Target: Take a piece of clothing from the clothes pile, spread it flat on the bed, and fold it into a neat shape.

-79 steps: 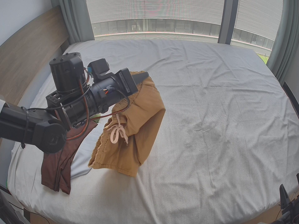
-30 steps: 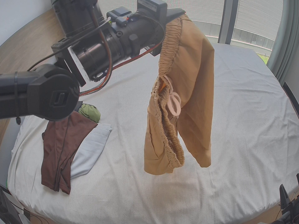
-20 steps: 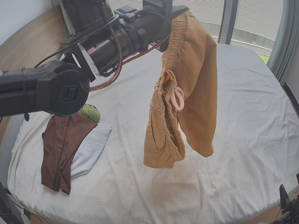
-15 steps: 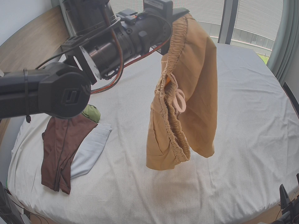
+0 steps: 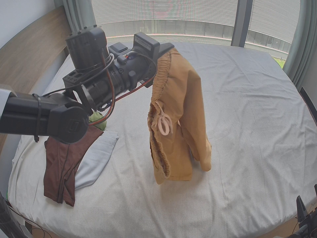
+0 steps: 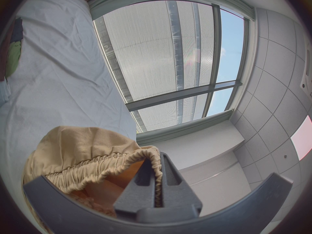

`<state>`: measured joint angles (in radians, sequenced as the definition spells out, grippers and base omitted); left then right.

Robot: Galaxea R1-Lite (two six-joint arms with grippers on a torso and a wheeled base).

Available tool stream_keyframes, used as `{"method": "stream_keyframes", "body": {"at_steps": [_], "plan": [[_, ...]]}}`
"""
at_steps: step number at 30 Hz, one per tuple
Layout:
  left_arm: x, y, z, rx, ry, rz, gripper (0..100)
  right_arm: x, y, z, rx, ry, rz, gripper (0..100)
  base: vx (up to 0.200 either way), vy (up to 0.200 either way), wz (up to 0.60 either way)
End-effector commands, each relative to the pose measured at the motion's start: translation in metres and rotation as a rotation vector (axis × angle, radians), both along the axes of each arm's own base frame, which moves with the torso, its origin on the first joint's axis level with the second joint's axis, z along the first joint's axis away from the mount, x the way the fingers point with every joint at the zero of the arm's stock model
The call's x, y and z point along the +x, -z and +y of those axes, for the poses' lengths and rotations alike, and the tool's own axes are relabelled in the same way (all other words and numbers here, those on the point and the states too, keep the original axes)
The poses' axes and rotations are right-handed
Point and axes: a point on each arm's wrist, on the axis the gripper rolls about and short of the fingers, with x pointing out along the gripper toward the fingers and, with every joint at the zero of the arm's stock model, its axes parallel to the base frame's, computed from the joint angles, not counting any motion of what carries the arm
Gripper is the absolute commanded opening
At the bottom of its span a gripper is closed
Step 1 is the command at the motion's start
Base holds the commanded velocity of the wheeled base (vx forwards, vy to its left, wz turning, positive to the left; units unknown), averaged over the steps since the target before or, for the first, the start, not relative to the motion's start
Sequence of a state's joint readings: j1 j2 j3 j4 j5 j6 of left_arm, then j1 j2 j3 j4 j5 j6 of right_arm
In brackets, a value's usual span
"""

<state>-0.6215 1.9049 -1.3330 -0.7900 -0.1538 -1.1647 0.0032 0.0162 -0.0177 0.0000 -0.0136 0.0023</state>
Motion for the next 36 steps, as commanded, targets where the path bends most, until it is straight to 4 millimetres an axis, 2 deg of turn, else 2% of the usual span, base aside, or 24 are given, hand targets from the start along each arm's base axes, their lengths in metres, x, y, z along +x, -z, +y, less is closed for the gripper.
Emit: {"method": "stream_keyframes", "body": {"at_steps": [1, 8, 12, 16, 23, 30, 36], "plan": [[0.009, 0.011, 0.013, 0.025, -0.041, 0.016, 0, 0.0, 0.005, 0.0, -0.001, 0.002, 0.001, 100, 0.0, 0.0, 0.0], [0.016, 0.023, 0.034, 0.084, -0.096, 0.019, 0, 0.0, 0.005, 0.0, -0.001, 0.0, 0.001, 100, 0.0, 0.0, 0.0], [0.016, 0.045, 0.047, 0.158, -0.139, -0.029, 0, 0.0, 0.005, 0.0, -0.001, 0.0, 0.001, 100, 0.0, 0.0, 0.0], [0.017, 0.052, 0.054, 0.168, -0.151, -0.051, 0, 0.0, 0.005, 0.0, -0.002, 0.0, 0.002, 100, 0.0, 0.0, 0.0], [0.022, 0.069, 0.08, 0.274, -0.195, -0.069, 0, 0.0, 0.005, 0.0, -0.004, 0.0, 0.002, 100, 0.0, 0.0, 0.0], [0.026, 0.076, 0.093, 0.314, -0.235, -0.078, 0, 0.0, 0.005, 0.0, -0.004, 0.0, 0.002, 100, 0.0, 0.0, 0.0], [0.026, 0.082, 0.095, 0.337, -0.24, -0.075, 0, 0.0, 0.005, 0.0, -0.007, -0.001, 0.002, 100, 0.0, 0.0, 0.0]]}}
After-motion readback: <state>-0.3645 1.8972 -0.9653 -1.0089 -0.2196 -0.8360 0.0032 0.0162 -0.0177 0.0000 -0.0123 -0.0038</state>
